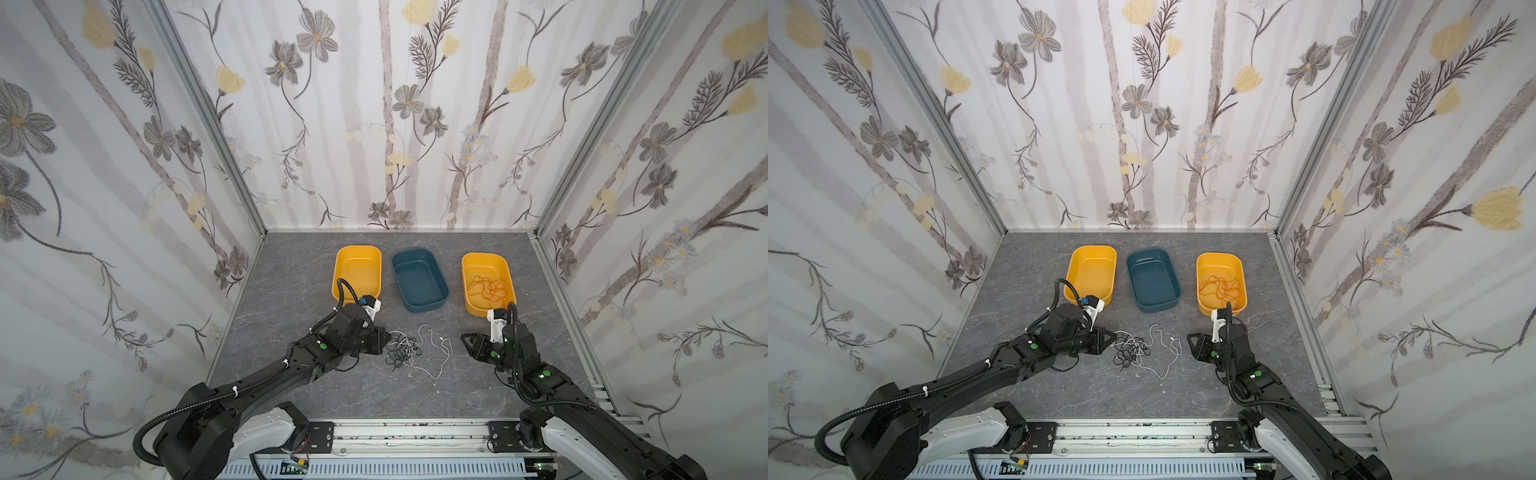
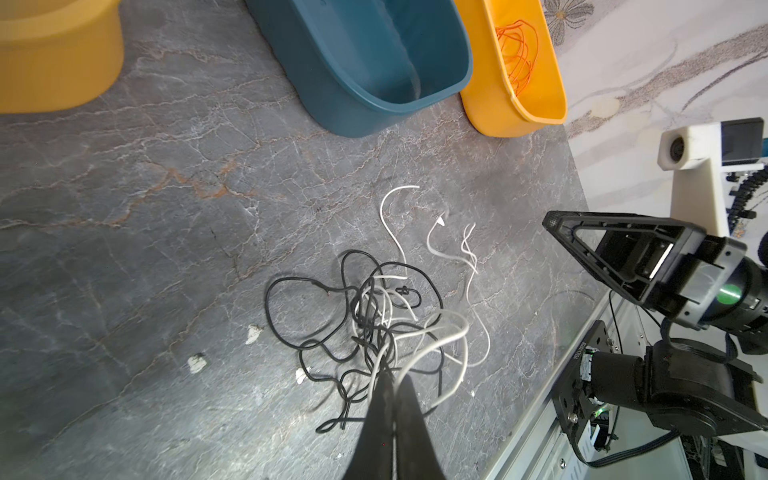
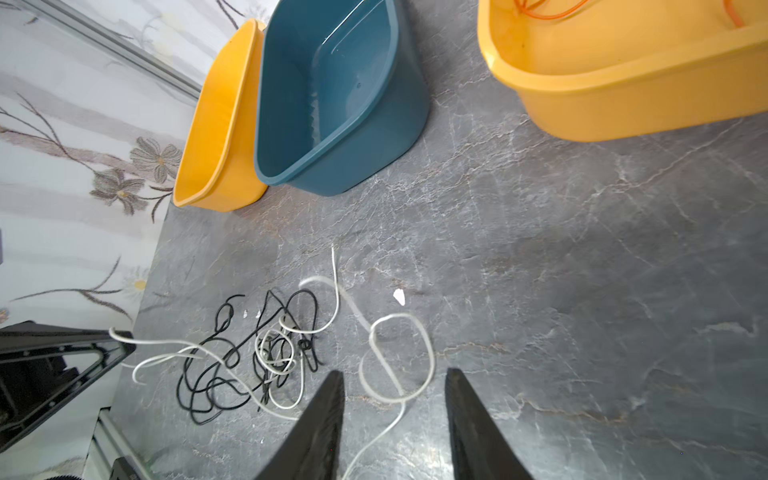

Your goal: Untangle the cables

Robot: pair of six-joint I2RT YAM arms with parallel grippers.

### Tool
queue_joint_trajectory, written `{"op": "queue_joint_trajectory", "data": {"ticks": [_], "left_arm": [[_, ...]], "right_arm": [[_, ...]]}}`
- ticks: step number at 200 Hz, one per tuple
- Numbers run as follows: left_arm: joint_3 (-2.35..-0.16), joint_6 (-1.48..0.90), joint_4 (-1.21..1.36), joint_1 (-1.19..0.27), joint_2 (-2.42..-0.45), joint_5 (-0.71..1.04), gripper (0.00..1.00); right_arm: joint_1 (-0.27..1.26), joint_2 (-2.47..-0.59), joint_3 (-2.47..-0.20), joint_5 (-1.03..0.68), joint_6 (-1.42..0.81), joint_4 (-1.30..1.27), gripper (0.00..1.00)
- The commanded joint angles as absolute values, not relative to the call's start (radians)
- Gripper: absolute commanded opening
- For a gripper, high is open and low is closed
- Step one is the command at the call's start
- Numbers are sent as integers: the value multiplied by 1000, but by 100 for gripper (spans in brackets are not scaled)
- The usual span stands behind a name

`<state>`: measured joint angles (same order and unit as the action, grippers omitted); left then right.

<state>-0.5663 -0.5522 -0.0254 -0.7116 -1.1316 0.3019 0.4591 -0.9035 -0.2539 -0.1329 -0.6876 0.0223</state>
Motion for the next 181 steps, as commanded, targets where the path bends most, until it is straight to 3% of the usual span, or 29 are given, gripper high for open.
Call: {"op": "queue_joint_trajectory", "data": {"ticks": [1,28,65,138,181], "left_arm": [[-560,-540,-36,-712,-1119,278,0],[-555,-540,-36,-712,-1113,276,0],[-552,-542,-37,-711,-1112,274,0],[-549,-542,-34,-712,-1116,267,0],[-541,-544,-38,-712,-1106,259,0]], "right_arm": [[460,-894,-264,-64,-688,12,45],[460,-940,-289,-79,-662,-23,47],[480,-1103,-332,-235,-601,-116,45],[697,-1334,-425,-133,-549,-116,41],[767,-1432,-466,-111,-516,-90,45]]}}
